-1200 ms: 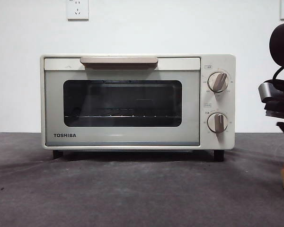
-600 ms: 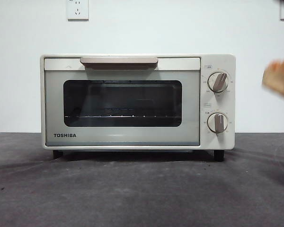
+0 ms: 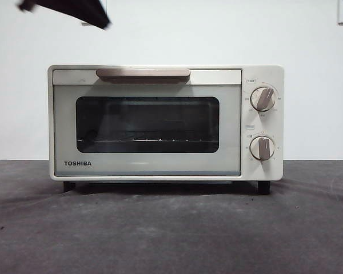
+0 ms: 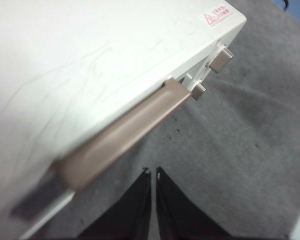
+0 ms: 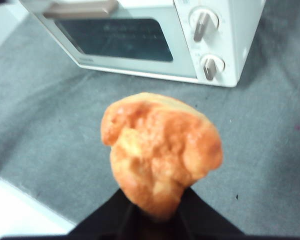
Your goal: The left arm flap open the oven, the right arm pick bread and place it into oven, the left arm flap close the oven
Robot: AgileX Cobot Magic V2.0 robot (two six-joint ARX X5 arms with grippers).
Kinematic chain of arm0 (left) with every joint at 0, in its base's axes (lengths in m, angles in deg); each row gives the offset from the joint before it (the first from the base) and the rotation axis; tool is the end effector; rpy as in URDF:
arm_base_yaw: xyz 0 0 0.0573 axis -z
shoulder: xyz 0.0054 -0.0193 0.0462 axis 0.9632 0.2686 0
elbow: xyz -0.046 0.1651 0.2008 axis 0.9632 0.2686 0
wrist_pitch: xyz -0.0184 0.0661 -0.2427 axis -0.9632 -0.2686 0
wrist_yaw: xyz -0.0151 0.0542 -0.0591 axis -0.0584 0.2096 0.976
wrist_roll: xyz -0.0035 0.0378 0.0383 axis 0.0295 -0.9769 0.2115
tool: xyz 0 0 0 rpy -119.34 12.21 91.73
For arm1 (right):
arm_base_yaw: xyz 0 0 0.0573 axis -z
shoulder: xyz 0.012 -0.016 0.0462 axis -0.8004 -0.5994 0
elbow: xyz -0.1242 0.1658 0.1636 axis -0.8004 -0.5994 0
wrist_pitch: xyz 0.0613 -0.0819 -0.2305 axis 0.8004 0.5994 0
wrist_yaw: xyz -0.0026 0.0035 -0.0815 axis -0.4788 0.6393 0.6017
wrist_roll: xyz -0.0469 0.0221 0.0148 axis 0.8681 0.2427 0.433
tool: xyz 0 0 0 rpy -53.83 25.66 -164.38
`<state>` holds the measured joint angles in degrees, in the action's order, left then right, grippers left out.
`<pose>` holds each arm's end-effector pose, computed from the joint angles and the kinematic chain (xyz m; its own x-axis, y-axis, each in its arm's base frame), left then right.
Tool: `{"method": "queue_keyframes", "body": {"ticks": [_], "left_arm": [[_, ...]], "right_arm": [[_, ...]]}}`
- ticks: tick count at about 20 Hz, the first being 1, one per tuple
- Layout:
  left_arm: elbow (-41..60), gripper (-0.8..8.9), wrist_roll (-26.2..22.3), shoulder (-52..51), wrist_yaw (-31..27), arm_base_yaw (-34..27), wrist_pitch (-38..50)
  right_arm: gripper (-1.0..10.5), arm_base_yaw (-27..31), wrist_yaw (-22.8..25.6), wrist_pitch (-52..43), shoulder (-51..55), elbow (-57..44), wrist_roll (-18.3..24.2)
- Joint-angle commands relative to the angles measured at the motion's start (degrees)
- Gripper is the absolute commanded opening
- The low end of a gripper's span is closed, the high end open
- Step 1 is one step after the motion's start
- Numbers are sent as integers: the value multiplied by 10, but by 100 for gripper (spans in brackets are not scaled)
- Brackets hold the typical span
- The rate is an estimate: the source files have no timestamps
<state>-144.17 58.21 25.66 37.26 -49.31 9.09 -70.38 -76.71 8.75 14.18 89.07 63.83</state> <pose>0.2404 -0.1254 0.3538 0.4658 -0.6627 -0.5865 0.7202 0.6689 -0.1838 0.0546 0.0271 0.3128 0.6604 0.5546 -0.5062 -0.4055 0.8308 0.3812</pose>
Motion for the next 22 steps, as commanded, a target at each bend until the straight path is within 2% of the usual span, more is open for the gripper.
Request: {"method": "queue_keyframes", "body": {"ticks": [1, 3, 14, 22], "left_arm": [[-35, 16, -47, 47, -14, 11, 23], [-47, 16, -60, 75, -34, 16, 38], [-49, 16, -60, 130, -32, 17, 52], [-49, 16, -61, 138, -39, 26, -16]], "right_arm": [[17, -2, -2, -5, 6, 9, -8], [17, -2, -2, -5, 7, 9, -8], [17, -2, -2, -5, 7, 9, -8], [17, -2, -15, -5, 7, 9, -8]]}}
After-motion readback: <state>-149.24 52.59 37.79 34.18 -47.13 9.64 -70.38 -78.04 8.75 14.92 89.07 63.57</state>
